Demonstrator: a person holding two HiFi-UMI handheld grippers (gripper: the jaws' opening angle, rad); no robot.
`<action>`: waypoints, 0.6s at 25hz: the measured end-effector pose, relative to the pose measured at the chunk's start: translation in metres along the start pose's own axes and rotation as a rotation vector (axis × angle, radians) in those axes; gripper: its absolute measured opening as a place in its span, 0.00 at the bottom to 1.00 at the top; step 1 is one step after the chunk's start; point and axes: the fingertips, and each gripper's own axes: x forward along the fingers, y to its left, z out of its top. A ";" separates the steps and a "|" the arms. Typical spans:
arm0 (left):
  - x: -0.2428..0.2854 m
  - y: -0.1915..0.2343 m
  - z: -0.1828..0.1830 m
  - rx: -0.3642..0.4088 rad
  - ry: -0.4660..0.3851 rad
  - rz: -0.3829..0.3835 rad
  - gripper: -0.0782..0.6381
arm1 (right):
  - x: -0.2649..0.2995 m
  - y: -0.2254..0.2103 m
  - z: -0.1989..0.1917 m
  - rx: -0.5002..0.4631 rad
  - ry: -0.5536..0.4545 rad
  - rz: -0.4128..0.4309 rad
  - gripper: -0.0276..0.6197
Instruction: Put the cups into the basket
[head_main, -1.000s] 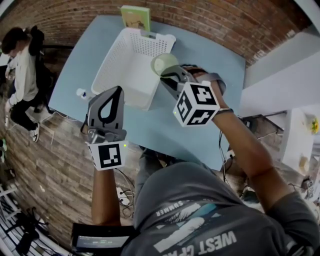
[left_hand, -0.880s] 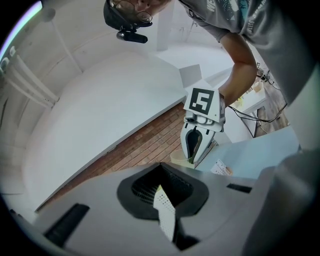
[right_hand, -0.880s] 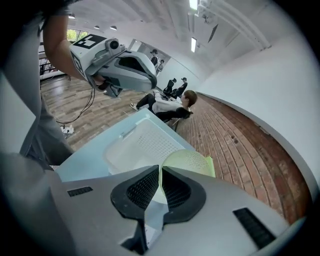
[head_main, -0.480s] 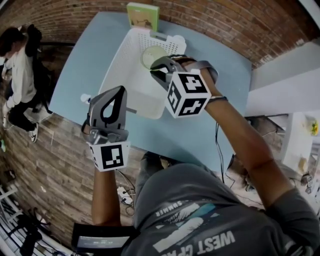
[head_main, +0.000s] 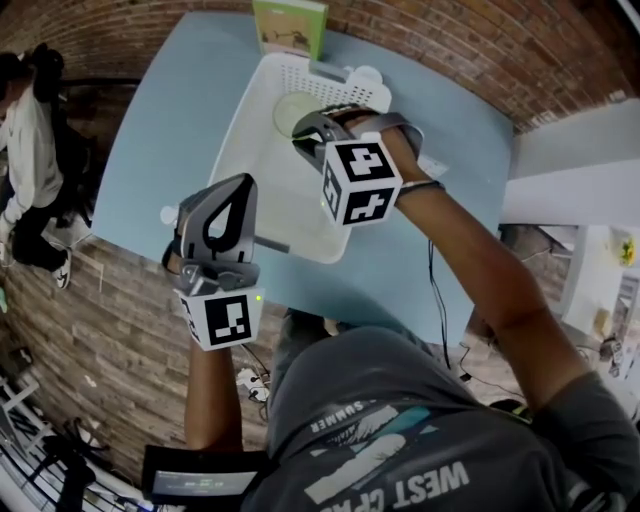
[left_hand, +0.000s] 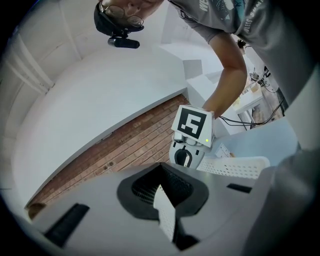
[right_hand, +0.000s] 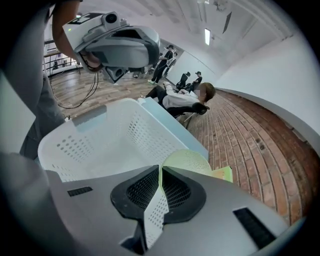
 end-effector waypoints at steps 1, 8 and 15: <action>0.003 0.002 -0.004 -0.003 0.002 -0.004 0.11 | 0.007 -0.001 -0.003 -0.013 0.010 0.006 0.09; 0.027 0.015 -0.026 -0.017 0.011 -0.023 0.11 | 0.054 0.006 -0.015 -0.113 0.058 0.074 0.09; 0.045 0.018 -0.037 -0.004 0.021 -0.038 0.11 | 0.087 0.011 -0.026 -0.157 0.082 0.130 0.09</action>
